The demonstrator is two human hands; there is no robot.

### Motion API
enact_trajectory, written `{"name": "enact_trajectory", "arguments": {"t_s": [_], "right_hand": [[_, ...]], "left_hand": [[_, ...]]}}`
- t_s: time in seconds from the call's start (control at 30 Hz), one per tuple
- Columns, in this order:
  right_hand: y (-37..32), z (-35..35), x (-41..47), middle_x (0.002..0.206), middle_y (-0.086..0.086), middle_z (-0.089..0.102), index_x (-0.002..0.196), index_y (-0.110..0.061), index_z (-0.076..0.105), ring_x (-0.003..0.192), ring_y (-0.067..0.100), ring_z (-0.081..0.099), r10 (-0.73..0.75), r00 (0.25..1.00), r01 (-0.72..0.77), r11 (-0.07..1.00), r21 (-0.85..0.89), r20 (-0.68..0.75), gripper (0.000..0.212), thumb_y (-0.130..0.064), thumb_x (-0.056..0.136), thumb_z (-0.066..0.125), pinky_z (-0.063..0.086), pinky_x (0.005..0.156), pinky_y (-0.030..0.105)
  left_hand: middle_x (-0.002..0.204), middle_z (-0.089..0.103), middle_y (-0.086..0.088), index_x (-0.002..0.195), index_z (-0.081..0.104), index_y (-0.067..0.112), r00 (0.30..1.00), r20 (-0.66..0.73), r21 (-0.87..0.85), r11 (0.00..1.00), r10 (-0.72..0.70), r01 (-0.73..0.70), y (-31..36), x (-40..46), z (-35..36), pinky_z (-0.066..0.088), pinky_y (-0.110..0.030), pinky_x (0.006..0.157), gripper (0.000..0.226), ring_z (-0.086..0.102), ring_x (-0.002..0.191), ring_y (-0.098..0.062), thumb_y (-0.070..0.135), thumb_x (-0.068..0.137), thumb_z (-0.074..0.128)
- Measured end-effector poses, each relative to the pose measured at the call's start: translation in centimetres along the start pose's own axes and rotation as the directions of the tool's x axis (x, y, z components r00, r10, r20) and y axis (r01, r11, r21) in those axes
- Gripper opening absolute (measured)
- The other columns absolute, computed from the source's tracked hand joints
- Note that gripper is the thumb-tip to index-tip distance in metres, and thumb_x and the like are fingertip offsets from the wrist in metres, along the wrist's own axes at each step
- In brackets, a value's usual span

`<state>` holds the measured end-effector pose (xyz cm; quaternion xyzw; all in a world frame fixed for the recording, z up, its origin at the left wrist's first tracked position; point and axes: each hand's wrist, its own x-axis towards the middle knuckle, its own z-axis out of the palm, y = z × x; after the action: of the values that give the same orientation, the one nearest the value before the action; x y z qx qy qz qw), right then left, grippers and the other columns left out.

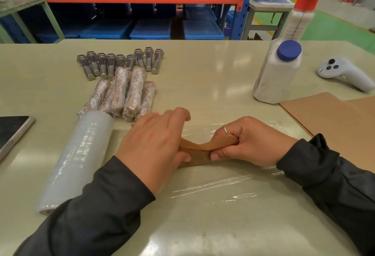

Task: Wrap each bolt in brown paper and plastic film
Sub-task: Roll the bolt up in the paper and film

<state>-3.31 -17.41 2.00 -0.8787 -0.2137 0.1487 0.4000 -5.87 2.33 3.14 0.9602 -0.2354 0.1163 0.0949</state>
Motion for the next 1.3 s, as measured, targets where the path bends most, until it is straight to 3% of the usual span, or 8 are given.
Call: {"name": "enact_trajectory", "arguments": {"t_s": [0.17,0.47,0.6,0.77,0.87,1.0,1.13,1.3], "right_hand": [[0.0,0.0,-0.2,0.072,0.001,0.067,0.08,-0.016,0.073,0.065,0.012,0.057,-0.007,1.0,0.007,1.0,-0.014,0.007,0.006,-0.015,0.076,0.076,0.046,0.065,0.026],[-0.2,-1.2,-1.5,0.07,-0.026,0.061,0.098,-0.03,0.073,0.067,-0.005,0.057,-0.043,0.991,0.052,0.996,-0.067,0.127,0.04,0.004,0.078,0.067,0.038,0.062,0.005],[-0.3,-1.2,-1.4,0.07,-0.016,0.056,0.101,-0.037,0.071,0.067,0.001,0.052,-0.024,0.978,0.056,0.987,-0.15,0.207,0.042,-0.001,0.08,0.066,0.036,0.062,0.007],[-0.3,-1.4,-1.4,0.071,-0.017,0.05,0.105,-0.044,0.067,0.066,-0.003,0.049,0.018,0.969,0.033,0.979,-0.202,0.246,0.04,-0.014,0.079,0.072,0.035,0.061,0.007],[-0.3,-1.4,-1.4,0.07,-0.02,0.046,0.107,-0.048,0.064,0.065,-0.002,0.047,0.037,0.958,0.032,0.972,-0.233,0.285,0.042,-0.027,0.073,0.077,0.034,0.062,0.009],[-0.7,-1.5,-1.4,0.068,-0.016,0.043,0.106,-0.051,0.064,0.064,0.002,0.044,0.039,0.952,0.029,0.976,-0.217,0.302,0.044,-0.062,0.063,0.063,0.033,0.061,0.015],[-0.9,-1.5,-1.4,0.071,-0.014,0.05,0.102,-0.051,0.065,0.067,-0.001,0.049,0.038,0.957,0.011,0.986,-0.166,0.286,0.045,-0.067,0.063,0.05,0.035,0.063,0.012],[-0.9,-1.4,-1.5,0.066,-0.015,0.047,0.103,-0.046,0.068,0.063,-0.001,0.046,0.046,0.963,-0.009,0.991,-0.137,0.265,0.043,-0.062,0.068,0.048,0.035,0.062,0.012]], "left_hand": [[0.049,0.051,0.004,0.053,0.056,0.017,0.996,0.039,0.082,0.994,0.075,-0.078,-0.1,-0.4,0.1,0.003,-0.011,0.047,0.036,0.047,0.034,-0.022,0.02,0.047,0.091],[0.046,0.047,0.001,0.055,0.057,0.017,0.984,0.103,0.203,0.966,0.144,-0.163,0.5,-0.5,-0.4,0.001,-0.012,0.048,0.038,0.039,0.026,-0.02,0.0,0.036,0.085],[0.048,0.052,0.002,0.052,0.06,0.018,0.971,0.173,0.183,0.963,0.165,-0.196,0.4,-1.2,-0.1,0.02,-0.016,0.033,0.029,0.044,0.028,-0.019,0.024,0.044,0.088],[0.047,0.053,0.001,0.045,0.059,0.018,0.991,0.004,0.123,0.983,0.137,-0.136,0.7,-0.9,0.1,0.025,-0.021,0.034,0.048,0.046,0.029,-0.023,0.045,0.079,0.037],[0.044,0.049,-0.001,0.041,0.053,0.014,0.993,-0.001,0.17,0.978,0.121,-0.12,1.0,-0.1,0.2,0.013,-0.012,0.043,0.041,0.045,0.027,-0.02,0.04,0.068,0.07],[0.059,0.057,-0.003,0.063,0.061,0.011,0.992,0.067,0.119,0.986,0.106,-0.114,0.8,0.2,0.7,0.02,-0.017,0.042,0.041,0.055,0.042,-0.02,0.04,0.051,0.087],[0.12,0.042,0.012,0.123,0.048,0.032,0.986,0.156,0.197,0.976,0.061,-0.092,0.1,0.5,2.0,0.026,-0.022,0.058,0.049,0.049,0.104,-0.009,0.062,0.086,0.036],[0.119,0.048,0.013,0.124,0.048,0.033,0.949,0.287,0.226,0.954,0.127,-0.197,-0.5,1.1,2.3,0.02,-0.022,0.071,0.048,0.042,0.109,-0.012,0.061,0.088,0.032]]}}
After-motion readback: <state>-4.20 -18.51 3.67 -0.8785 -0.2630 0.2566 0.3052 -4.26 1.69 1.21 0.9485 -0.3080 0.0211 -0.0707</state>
